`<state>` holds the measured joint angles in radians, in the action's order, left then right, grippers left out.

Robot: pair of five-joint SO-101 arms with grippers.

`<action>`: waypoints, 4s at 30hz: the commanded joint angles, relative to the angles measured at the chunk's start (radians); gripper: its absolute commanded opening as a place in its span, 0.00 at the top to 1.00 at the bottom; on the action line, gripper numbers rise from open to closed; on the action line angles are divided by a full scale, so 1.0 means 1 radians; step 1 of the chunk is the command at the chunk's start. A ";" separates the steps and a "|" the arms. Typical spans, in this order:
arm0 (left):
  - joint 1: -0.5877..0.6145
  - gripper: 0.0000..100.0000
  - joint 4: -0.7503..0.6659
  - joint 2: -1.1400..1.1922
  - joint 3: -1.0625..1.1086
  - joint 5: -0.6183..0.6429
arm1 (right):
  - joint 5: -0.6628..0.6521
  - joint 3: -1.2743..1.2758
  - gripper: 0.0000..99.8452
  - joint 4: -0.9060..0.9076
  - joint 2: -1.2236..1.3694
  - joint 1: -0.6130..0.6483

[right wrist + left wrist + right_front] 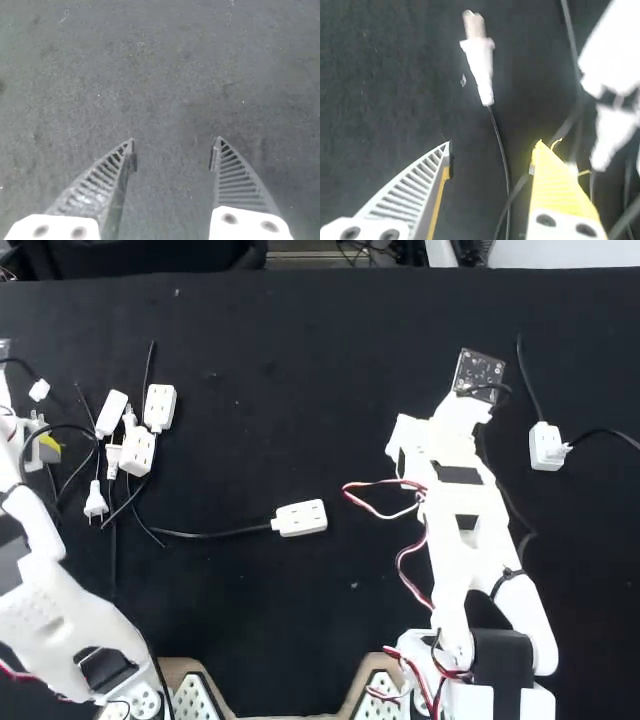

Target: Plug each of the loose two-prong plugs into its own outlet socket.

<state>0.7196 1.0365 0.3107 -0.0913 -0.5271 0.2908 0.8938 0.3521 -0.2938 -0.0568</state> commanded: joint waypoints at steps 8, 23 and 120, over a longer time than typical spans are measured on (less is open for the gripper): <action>-0.016 0.73 -0.081 0.282 -0.367 0.170 | 0.002 0.004 0.77 -0.031 -0.042 0.017; -0.027 0.97 0.095 0.499 -0.641 0.267 | 0.002 0.004 0.77 -0.031 -0.042 0.018; -1.383 0.75 -0.284 -0.416 0.565 0.509 | 0.121 0.070 0.77 0.555 -0.248 -0.419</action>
<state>-0.6567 0.6943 -0.1204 0.5884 -0.1312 0.4058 0.9505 0.9091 -0.5071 -0.4557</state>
